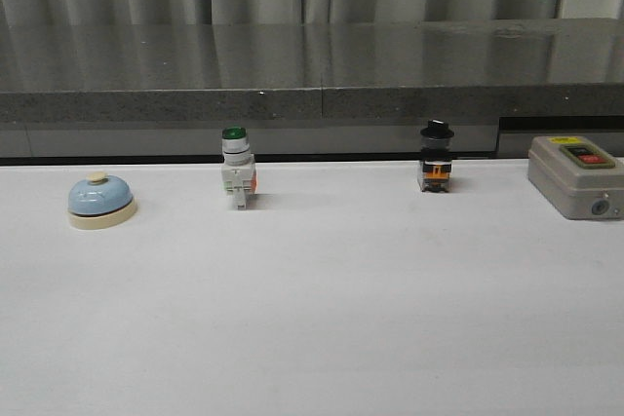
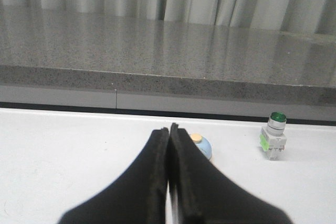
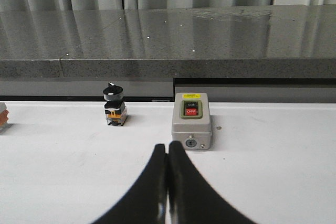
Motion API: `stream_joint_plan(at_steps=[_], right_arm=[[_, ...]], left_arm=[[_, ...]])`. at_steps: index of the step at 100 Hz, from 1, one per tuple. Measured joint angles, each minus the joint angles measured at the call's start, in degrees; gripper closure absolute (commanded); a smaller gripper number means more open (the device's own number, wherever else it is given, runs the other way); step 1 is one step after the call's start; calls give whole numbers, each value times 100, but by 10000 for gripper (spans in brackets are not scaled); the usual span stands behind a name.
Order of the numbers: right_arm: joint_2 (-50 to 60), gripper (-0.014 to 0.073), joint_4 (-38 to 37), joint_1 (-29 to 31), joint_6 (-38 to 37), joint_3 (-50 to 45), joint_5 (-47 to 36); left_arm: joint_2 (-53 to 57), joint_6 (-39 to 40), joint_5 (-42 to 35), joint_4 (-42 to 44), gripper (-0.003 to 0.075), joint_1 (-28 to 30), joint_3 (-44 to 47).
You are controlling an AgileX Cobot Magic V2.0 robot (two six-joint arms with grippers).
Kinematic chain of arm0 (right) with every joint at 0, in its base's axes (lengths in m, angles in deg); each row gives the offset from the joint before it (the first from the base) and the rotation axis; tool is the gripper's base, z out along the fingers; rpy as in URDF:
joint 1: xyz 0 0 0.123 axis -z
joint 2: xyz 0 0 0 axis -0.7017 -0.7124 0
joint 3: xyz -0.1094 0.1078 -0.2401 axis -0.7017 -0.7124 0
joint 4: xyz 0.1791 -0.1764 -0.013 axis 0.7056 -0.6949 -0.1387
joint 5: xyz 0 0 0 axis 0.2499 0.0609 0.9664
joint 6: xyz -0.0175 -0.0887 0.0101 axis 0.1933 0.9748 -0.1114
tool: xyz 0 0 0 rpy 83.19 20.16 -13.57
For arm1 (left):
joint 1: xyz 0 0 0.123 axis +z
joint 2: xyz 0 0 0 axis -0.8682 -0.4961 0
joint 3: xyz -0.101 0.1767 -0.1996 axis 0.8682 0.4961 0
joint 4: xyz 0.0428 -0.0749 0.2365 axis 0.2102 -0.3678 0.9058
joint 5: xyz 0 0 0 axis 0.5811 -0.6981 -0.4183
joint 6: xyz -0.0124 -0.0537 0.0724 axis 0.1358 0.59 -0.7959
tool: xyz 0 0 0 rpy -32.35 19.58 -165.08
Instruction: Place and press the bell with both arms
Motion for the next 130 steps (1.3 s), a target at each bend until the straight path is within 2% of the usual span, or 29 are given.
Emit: stream_joint_plan(at_steps=[47, 68, 91, 96, 103, 110, 115, 120, 125, 130], right_arm=[[0, 658, 0, 10, 11, 0, 0], [0, 658, 0, 10, 11, 0, 0], [0, 658, 0, 10, 11, 0, 0], [0, 658, 0, 10, 11, 0, 0], [0, 658, 0, 10, 11, 0, 0], [0, 658, 0, 10, 11, 0, 0], [0, 658, 0, 10, 11, 0, 0], [0, 658, 0, 10, 11, 0, 0], [0, 658, 0, 10, 11, 0, 0], [0, 658, 0, 10, 11, 0, 0]], left_arm=[[-3861, 0, 1736, 0, 741, 0, -2805], [-5100, 0, 1837, 0, 741, 0, -3562], [-5879, -10, 1899, 0, 729, 0, -4092], [-5985, -10, 1965, 0, 694, 0, -4192], [-6071, -39, 2079, 0, 595, 0, -4325], [-6119, -169, 2189, 0, 438, 0, -4426], [-6129, -235, 2290, 10, 290, 0, -4488], [-6142, -262, 2360, 10, 175, 0, -4515], [-6142, -285, 2413, 10, 94, 0, -4525], [-6152, -301, 2470, 10, 52, 0, -4524]])
